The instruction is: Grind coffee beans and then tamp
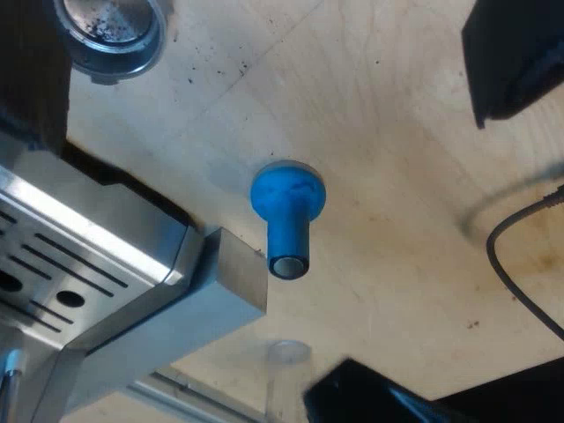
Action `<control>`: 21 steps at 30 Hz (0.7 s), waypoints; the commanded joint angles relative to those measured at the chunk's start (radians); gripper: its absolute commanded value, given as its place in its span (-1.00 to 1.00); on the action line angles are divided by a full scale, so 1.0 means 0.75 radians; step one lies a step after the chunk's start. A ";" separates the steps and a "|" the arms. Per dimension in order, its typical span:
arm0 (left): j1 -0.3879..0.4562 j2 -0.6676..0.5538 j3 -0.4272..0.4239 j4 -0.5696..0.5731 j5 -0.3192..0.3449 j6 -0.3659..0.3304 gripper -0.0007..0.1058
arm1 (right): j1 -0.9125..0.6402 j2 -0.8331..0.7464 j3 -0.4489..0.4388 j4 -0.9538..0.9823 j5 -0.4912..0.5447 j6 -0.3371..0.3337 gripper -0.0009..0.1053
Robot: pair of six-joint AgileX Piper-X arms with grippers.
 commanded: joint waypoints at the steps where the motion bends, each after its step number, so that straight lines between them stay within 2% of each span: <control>1: 0.000 0.060 -0.010 0.010 -0.016 -0.014 0.54 | -0.001 0.064 -0.005 -0.088 0.037 -0.027 0.74; 4: 0.000 0.132 -0.010 0.015 -0.068 -0.018 0.54 | -0.001 0.135 -0.005 -0.160 0.107 -0.020 0.74; 9: 0.000 0.252 -0.010 0.001 -0.073 -0.018 0.54 | -0.001 0.181 -0.005 -0.195 0.118 -0.020 0.74; 14: 0.003 0.395 -0.010 -0.035 -0.171 -0.018 0.54 | -0.001 0.185 -0.005 -0.197 0.118 -0.020 0.74; 21: 0.037 0.548 -0.010 -0.116 -0.183 -0.024 0.54 | -0.001 0.185 -0.005 -0.197 0.118 -0.020 0.74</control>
